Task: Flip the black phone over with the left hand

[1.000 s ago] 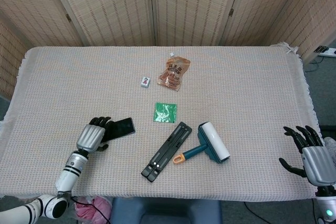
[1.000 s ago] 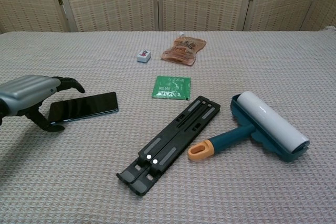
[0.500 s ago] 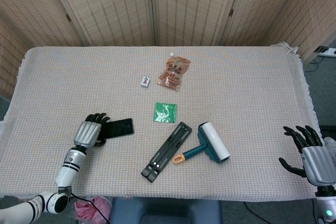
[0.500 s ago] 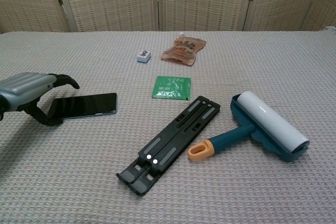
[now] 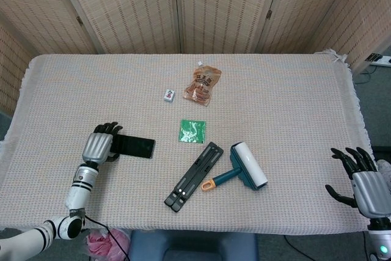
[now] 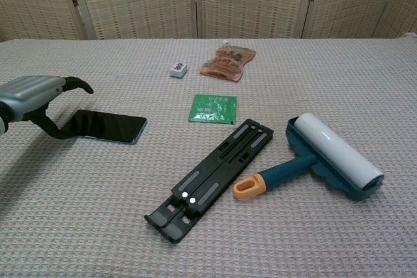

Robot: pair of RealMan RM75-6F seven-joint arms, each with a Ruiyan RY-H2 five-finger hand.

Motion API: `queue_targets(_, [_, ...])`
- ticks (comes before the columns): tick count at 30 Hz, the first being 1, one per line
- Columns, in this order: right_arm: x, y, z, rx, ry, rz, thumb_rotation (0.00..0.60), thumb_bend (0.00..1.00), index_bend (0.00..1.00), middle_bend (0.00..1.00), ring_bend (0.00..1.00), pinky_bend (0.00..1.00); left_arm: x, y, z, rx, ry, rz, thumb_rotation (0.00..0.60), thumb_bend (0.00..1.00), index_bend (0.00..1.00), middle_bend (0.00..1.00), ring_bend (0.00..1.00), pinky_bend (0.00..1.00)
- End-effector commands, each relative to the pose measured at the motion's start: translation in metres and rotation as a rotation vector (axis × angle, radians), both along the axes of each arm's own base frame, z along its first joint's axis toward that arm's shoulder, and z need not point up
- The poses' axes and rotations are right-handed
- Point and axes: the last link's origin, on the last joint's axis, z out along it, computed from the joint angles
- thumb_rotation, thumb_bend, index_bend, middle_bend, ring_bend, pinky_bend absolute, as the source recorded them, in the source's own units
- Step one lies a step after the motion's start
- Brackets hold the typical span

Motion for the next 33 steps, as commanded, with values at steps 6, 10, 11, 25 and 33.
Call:
queue_targets(6, [-0.002,0.000,-0.001,0.004,-0.004,-0.001,0.600,0.15,0.16,0.29,0.14,0.08,0.019,-0.012,0.004,-0.056,0.049,-0.048,0.600,0.22,0.23,0.15,0.14,0.18])
queue_targets(10, [-0.002,0.000,-0.001,0.001,-0.006,0.000,0.600,0.15,0.16,0.29,0.14,0.08,0.024,-0.006,-0.001,-0.080,0.077,-0.036,0.600,0.22,0.24,0.16,0.14,0.18])
queue_targets(11, [-0.003,0.001,-0.001,0.001,-0.007,-0.002,0.600,0.15,0.16,0.29,0.14,0.08,0.025,-0.005,-0.003,-0.091,0.093,-0.030,0.600,0.22,0.24,0.16,0.14,0.18])
queue_targets(25, [-0.007,0.001,-0.001,0.001,-0.014,-0.011,0.600,0.15,0.16,0.29,0.14,0.08,0.035,0.005,-0.014,-0.118,0.161,-0.002,0.600,0.29,0.24,0.21,0.14,0.18])
queue_targets(33, [-0.008,0.002,-0.001,0.001,-0.015,-0.014,0.600,0.15,0.16,0.29,0.14,0.08,0.036,0.002,-0.014,-0.109,0.183,-0.013,0.600,0.29,0.26,0.23,0.15,0.18])
